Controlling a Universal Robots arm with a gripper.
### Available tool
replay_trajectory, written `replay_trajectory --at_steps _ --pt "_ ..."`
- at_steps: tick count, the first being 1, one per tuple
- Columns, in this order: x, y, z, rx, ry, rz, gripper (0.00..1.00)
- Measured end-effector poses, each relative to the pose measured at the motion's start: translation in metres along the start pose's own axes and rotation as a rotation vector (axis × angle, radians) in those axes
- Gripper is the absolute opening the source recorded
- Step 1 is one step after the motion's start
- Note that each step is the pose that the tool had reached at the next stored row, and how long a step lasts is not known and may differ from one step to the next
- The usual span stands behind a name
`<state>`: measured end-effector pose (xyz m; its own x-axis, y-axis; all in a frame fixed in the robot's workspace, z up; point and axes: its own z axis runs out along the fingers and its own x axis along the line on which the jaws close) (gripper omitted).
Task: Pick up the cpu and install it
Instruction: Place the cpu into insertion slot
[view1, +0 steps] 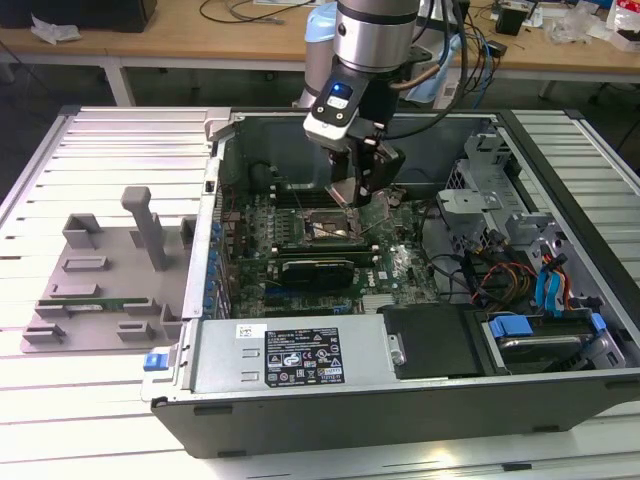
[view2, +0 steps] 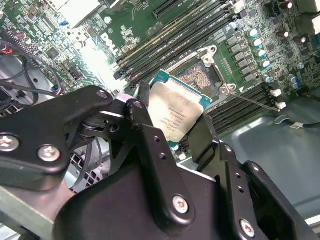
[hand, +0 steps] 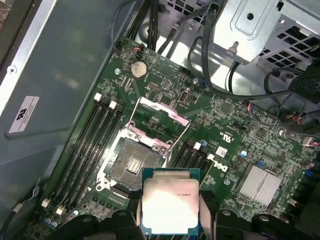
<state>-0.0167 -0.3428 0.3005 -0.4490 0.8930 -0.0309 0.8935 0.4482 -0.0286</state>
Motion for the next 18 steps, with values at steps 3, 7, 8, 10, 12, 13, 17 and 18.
replay_trajectory --at_steps 3,7,8,10,12,13,17,18 --pt "0.0000 0.0000 0.0000 0.0005 0.0005 0.017 0.55" --pt "0.0000 0.0000 0.0001 0.0011 0.0009 0.036 0.55" --pt "0.0000 0.0000 0.0001 0.0014 0.0010 0.043 0.55" --pt "0.0000 0.0000 0.0001 0.0018 0.0012 0.053 0.55" --pt "0.0000 0.0000 0.0001 0.0026 0.0016 0.073 0.55" --pt "0.0000 0.0000 0.0002 0.0027 0.0017 0.079 0.55" --pt "0.0000 0.0000 0.0003 0.0043 0.0031 0.129 0.55" --pt "0.0000 0.0000 0.0003 0.0045 0.0032 0.134 0.55"
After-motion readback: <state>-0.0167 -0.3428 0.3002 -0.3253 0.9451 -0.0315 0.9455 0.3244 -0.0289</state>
